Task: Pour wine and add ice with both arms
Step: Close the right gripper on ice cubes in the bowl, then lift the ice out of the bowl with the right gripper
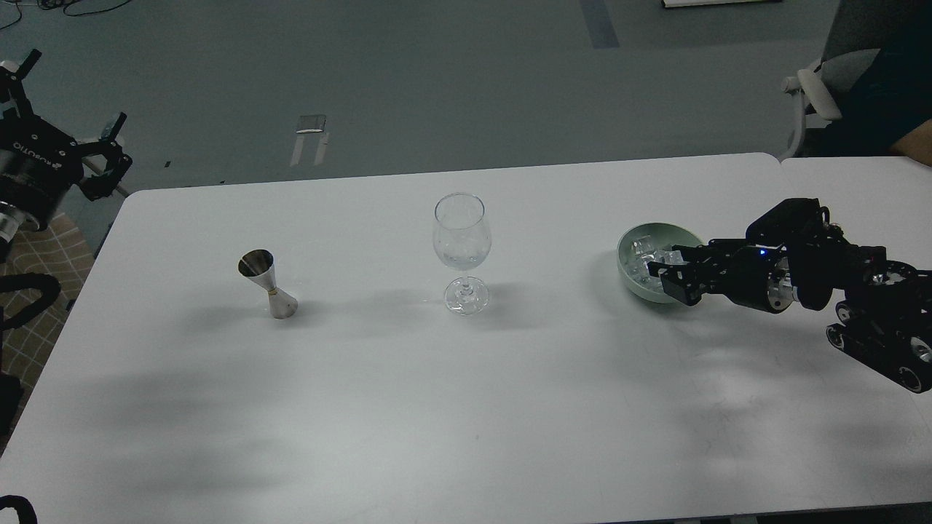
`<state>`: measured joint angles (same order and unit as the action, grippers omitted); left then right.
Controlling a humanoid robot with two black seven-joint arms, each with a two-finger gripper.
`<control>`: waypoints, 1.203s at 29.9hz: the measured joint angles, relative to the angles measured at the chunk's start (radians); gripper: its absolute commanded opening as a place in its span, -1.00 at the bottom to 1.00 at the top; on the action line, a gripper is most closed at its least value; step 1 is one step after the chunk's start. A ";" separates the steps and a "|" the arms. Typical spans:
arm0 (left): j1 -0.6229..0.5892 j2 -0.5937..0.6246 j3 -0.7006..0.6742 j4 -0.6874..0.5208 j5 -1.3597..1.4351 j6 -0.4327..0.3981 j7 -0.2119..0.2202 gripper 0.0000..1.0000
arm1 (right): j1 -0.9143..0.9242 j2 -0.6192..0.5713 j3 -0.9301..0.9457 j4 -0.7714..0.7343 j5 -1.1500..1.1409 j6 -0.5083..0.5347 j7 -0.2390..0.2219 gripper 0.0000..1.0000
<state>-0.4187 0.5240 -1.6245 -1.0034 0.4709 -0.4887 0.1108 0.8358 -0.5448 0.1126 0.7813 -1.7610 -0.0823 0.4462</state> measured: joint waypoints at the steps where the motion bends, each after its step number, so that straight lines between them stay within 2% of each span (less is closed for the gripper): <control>1: 0.000 0.000 0.000 0.000 0.000 0.000 0.000 0.95 | 0.002 0.001 0.000 -0.001 0.000 0.000 0.000 -0.10; 9: 0.000 -0.001 0.000 0.000 0.000 0.000 0.000 0.95 | 0.012 0.002 -0.005 -0.014 0.000 0.000 0.000 -0.40; 14: 0.002 -0.001 0.000 0.000 0.000 0.000 0.000 0.95 | 0.012 0.002 -0.007 -0.013 0.000 0.001 0.000 -0.70; 17: 0.004 -0.001 0.000 0.000 0.000 0.000 0.000 0.95 | 0.012 0.002 -0.007 -0.013 0.000 0.001 0.000 -0.76; 26: 0.006 -0.001 -0.001 0.000 0.000 0.000 0.000 0.95 | 0.074 -0.041 0.005 0.039 0.013 -0.006 0.001 -0.77; 36: 0.003 0.000 -0.002 0.000 -0.001 0.000 0.000 0.95 | 0.286 -0.177 0.007 0.292 0.022 -0.006 0.007 -0.77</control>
<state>-0.4160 0.5235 -1.6261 -1.0034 0.4700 -0.4888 0.1104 1.1218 -0.7215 0.1199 1.0736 -1.7386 -0.0886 0.4534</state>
